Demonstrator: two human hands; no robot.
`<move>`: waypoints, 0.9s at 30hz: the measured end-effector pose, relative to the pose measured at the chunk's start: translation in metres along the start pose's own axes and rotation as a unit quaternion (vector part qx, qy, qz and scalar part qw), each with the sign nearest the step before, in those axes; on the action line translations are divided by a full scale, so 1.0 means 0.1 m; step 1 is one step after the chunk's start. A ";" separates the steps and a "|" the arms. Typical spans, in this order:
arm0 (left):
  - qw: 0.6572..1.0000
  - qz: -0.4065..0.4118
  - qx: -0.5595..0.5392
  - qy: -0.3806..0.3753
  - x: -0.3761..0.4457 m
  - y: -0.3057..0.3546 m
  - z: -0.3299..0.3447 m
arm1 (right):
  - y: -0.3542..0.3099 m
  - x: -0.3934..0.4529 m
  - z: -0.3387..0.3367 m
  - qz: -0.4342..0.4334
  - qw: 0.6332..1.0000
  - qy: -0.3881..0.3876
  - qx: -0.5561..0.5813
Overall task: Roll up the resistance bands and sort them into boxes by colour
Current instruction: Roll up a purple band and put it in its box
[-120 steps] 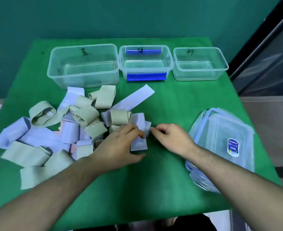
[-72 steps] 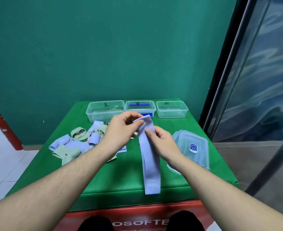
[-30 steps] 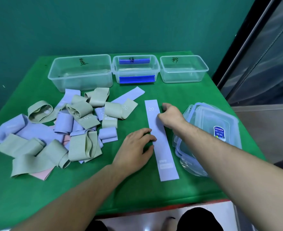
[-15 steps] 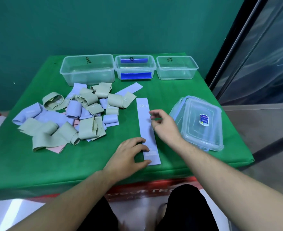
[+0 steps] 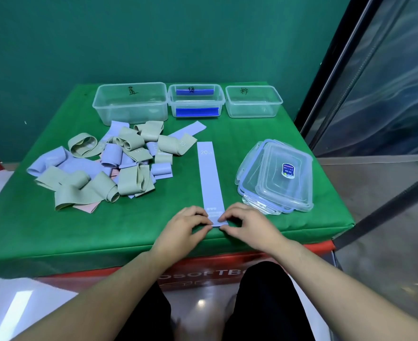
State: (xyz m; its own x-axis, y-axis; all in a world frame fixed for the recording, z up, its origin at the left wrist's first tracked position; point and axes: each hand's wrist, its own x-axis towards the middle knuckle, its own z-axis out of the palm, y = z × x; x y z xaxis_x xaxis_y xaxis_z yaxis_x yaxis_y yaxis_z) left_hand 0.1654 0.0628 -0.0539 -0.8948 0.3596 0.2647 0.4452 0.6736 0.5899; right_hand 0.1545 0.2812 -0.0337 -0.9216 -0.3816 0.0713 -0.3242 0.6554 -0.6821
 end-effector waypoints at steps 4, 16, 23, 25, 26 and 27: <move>0.999 -0.018 -0.020 0.020 0.00 0.03 0.01 | -0.01 0.02 0.02 0.014 1.000 0.006 -0.007; 0.993 -0.087 -0.058 0.048 0.01 0.10 0.02 | -0.04 0.14 0.00 0.083 0.995 -0.011 0.054; 0.997 -0.060 -0.025 0.030 -0.01 0.08 0.00 | -0.03 0.09 0.04 0.007 0.998 0.002 -0.062; 0.999 -0.047 -0.011 0.021 -0.02 0.05 0.01 | -0.02 0.05 0.07 -0.035 0.995 0.024 -0.085; 0.999 -0.040 -0.004 0.016 -0.02 0.04 0.01 | -0.01 0.02 0.08 -0.056 0.993 0.033 -0.103; 0.999 -0.032 0.003 0.014 -0.02 0.02 0.02 | 0.00 0.01 0.09 -0.074 0.989 0.041 -0.124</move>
State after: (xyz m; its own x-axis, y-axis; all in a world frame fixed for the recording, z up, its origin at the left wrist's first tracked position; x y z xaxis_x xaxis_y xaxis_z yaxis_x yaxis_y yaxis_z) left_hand 0.1682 0.0650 -0.0543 -0.9223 0.2970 0.2474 0.3865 0.6989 0.6017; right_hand 0.1556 0.2755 -0.0403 -0.8713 -0.4373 0.2226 -0.4894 0.7404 -0.4609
